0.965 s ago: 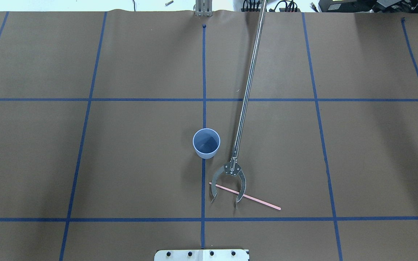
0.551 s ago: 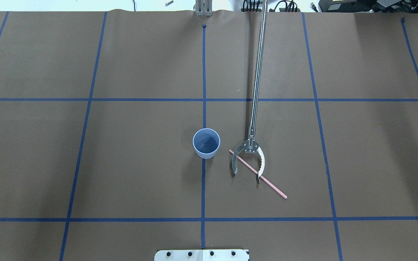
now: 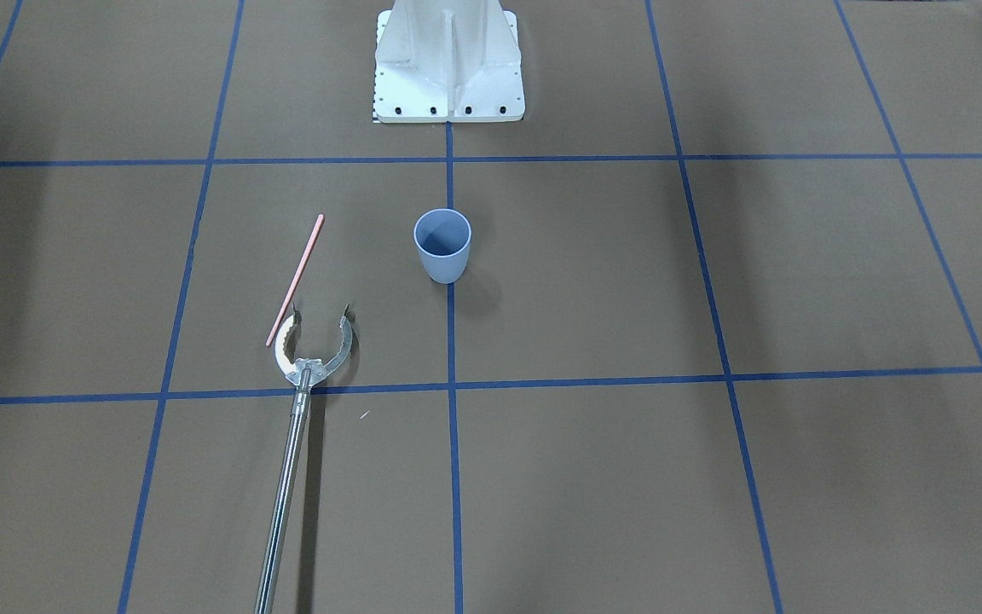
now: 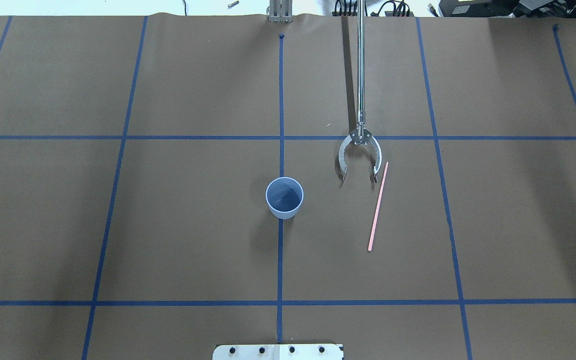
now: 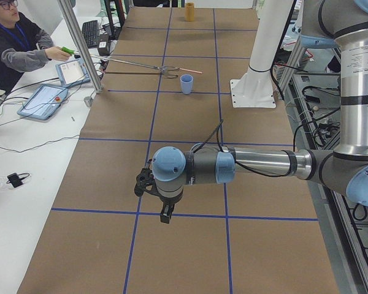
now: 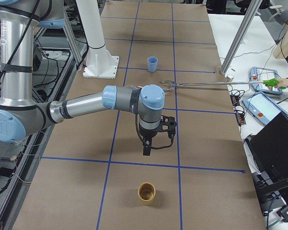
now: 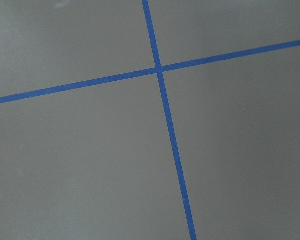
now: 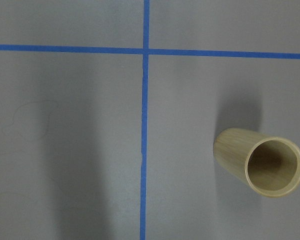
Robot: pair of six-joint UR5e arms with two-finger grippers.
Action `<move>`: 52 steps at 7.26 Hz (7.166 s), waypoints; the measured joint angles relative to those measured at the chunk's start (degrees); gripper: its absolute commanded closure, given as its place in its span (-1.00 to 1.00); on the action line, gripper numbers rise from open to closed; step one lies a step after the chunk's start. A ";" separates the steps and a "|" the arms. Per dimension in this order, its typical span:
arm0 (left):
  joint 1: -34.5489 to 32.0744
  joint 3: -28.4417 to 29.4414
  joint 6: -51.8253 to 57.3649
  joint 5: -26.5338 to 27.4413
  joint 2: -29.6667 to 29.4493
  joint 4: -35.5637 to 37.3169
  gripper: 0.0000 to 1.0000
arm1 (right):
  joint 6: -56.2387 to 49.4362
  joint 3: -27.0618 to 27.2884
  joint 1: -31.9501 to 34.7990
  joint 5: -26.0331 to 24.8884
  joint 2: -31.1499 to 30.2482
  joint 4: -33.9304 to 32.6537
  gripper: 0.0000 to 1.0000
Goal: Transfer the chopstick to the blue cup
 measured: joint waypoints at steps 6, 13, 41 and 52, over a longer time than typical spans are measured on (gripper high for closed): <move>0.05 -0.17 0.00 -0.02 0.00 0.11 -0.96 | 0.02 -0.29 0.00 0.00 0.15 1.90 -1.00; 0.02 -0.22 0.00 -0.01 -0.01 0.11 -0.97 | -0.05 -0.22 -0.05 0.08 0.31 1.99 -1.00; -0.26 -0.07 0.00 0.72 5.44 -0.04 -0.96 | -0.59 6.84 7.55 0.26 -9.47 1.91 -1.00; -0.26 -0.08 0.00 0.72 5.34 0.02 -0.96 | -0.59 3.59 8.92 0.08 -9.46 1.91 -1.00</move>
